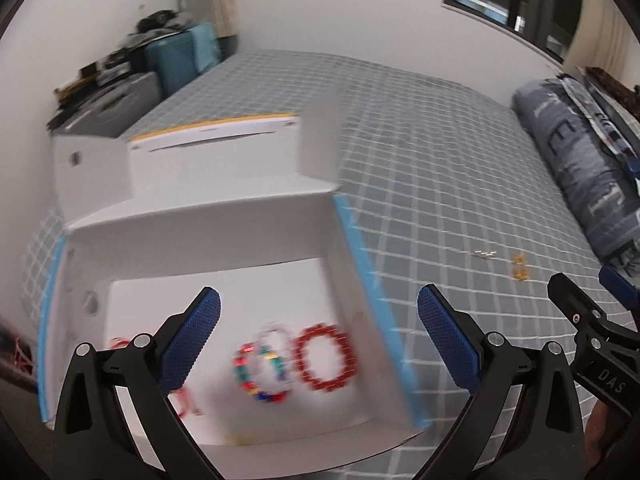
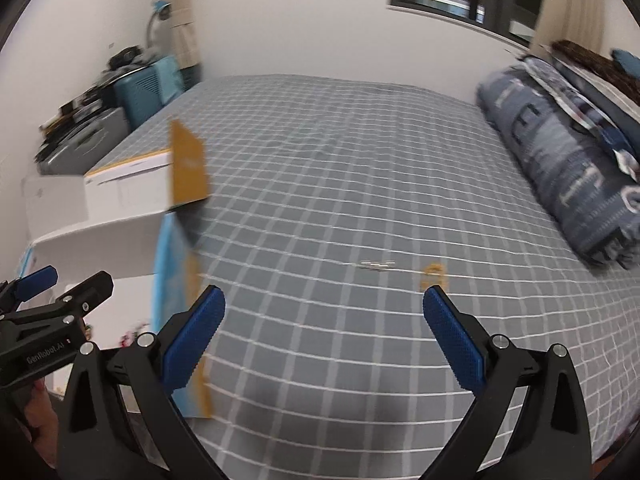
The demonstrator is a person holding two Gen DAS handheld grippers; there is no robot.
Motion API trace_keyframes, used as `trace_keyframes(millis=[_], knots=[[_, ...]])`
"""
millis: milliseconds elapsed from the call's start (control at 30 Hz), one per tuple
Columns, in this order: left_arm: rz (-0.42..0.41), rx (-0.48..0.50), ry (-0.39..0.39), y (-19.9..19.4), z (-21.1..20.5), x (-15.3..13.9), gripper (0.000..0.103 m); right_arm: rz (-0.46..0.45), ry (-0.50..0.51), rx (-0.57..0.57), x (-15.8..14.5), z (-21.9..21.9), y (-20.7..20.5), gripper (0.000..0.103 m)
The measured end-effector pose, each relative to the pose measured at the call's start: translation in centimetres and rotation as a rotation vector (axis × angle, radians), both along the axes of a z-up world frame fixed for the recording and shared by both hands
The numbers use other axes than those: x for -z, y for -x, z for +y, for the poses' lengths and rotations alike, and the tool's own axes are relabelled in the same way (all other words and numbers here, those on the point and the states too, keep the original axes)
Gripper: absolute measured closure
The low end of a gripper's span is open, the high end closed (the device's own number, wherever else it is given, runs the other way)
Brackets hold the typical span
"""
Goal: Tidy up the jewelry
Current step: 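Move both tools back over the pearl and amber bracelets on the bed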
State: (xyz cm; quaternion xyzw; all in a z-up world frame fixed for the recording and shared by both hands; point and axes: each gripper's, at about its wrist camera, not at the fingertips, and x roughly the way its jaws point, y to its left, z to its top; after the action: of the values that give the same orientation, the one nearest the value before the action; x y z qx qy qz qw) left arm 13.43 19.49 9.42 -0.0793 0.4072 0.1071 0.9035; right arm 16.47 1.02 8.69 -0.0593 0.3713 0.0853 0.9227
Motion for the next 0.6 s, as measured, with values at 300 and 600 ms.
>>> trace_keyframes(millis=[300, 600], knots=[[0.022, 0.129, 0.014, -7.2, -8.9, 1.2, 0.006, 0.042, 0.003, 0.118, 2.1, -10.0, -5.2, 0.008], [0.101, 0.179, 0.043, -15.1, -14.6, 6.7, 0.006, 0.109, 0.013, 0.150, 7.3, -13.9, -10.7, 0.008]])
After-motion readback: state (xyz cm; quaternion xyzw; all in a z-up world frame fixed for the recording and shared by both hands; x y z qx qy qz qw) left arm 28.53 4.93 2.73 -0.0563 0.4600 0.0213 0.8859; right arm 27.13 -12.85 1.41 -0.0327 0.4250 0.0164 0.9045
